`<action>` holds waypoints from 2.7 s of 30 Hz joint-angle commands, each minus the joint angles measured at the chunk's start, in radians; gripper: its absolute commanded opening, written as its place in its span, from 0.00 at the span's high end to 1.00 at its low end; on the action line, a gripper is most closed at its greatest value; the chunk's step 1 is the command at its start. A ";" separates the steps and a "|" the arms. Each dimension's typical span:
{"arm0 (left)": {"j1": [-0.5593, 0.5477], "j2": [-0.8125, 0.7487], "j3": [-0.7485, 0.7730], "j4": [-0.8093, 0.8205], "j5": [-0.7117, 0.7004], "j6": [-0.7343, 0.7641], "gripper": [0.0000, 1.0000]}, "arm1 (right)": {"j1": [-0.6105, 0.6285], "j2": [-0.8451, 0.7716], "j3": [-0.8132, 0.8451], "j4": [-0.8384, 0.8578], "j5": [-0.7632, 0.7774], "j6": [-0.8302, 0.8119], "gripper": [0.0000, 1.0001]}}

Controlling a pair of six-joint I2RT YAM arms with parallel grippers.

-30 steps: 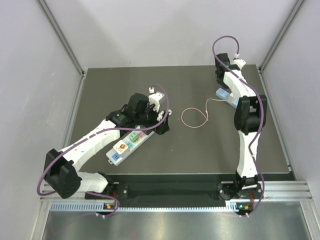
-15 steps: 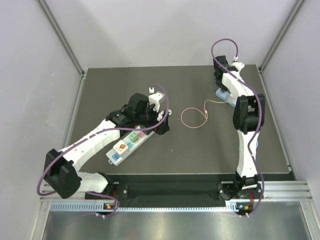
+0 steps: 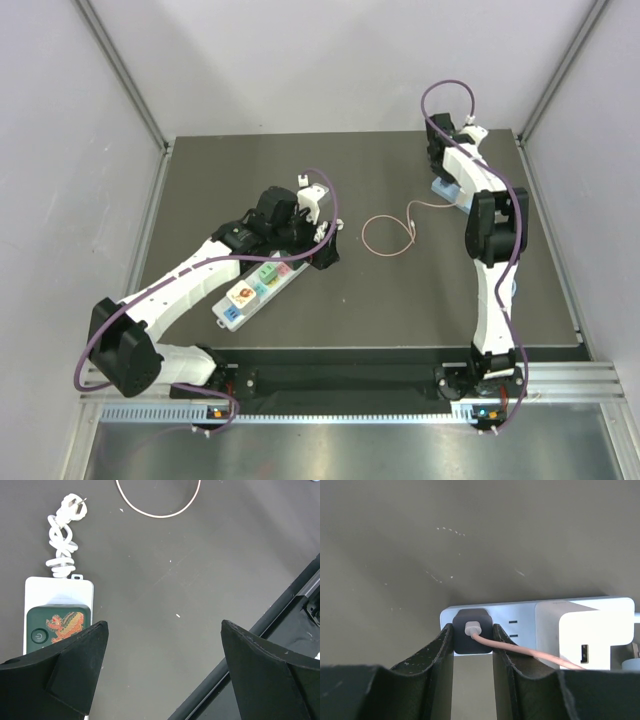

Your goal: Insert the plug

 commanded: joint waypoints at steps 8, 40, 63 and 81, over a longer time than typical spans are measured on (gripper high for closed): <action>-0.003 -0.024 0.006 0.026 -0.008 -0.005 0.02 | -0.023 0.061 -0.079 0.009 -0.106 0.014 1.00; -0.003 -0.063 0.007 0.032 -0.015 -0.006 0.02 | 0.039 0.083 -0.066 -0.019 -0.253 -0.043 1.00; -0.003 -0.094 0.000 0.044 -0.015 -0.013 0.01 | 0.030 0.053 -0.118 0.016 -0.385 0.029 0.96; -0.003 -0.105 -0.006 0.040 -0.034 -0.006 0.01 | 0.003 -0.002 -0.030 0.027 -0.388 -0.041 0.43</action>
